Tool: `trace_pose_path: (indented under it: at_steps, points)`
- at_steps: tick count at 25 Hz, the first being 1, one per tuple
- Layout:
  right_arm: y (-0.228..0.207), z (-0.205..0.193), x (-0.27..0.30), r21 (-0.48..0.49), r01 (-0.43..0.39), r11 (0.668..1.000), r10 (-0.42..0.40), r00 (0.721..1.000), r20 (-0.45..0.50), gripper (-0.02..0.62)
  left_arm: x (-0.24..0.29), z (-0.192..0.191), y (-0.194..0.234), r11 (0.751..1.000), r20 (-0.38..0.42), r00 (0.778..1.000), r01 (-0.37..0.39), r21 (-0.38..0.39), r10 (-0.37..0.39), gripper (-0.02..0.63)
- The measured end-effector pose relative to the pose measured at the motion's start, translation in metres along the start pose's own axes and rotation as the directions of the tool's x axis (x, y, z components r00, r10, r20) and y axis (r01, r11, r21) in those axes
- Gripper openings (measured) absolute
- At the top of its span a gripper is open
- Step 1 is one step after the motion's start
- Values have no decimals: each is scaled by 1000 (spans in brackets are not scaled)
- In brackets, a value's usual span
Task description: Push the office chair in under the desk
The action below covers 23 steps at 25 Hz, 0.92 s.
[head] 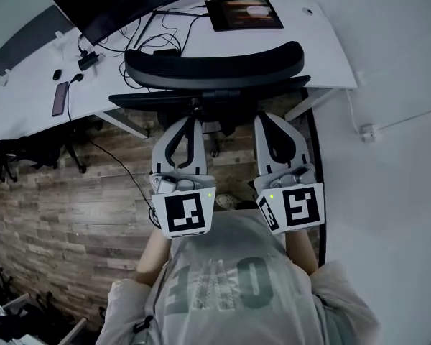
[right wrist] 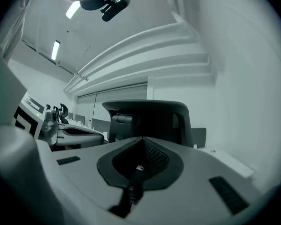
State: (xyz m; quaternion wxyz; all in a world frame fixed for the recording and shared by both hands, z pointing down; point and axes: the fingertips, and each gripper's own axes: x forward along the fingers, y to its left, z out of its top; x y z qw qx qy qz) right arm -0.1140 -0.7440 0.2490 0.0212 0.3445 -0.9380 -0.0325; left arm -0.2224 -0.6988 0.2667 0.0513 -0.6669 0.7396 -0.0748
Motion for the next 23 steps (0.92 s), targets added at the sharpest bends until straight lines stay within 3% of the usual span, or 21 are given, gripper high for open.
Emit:
trace_pose_path:
  at_steps: [4,23]
  points:
    - [3,-13,-7,25,-6,1000,7,999,-33,20,-4,-7,-3,995,-11,1000,-6,-103,5,17]
    - [-13,-23,-6,-3,17,1000,-17,998,-58,20,-4,-17,12,993,-44,998,-49,-105,45,17]
